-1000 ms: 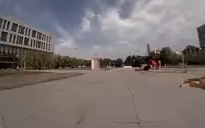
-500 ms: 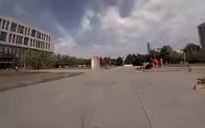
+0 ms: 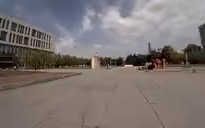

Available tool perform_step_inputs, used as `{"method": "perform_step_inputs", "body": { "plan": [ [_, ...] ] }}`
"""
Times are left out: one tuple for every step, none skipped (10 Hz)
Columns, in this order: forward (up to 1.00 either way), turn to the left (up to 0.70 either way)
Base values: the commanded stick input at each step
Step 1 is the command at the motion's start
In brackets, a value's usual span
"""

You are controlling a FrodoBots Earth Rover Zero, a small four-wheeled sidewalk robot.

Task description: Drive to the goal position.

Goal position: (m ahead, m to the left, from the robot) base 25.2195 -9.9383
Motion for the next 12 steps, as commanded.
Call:
{"method": "perform_step_inputs", "body": {
  "plan": [
    [1.0, -0.4],
    [1.0, -0.4],
    [1.0, -0.4],
    [1.0, -0.4],
    [1.0, -0.38],
    [1.0, -0.01],
    [1.0, 0.0],
    [1.0, 0.0],
    [1.0, 0.0],
    [1.0, 0.0],
    [1.0, 0.0],
    [1.0, 0.0]
  ]
}}
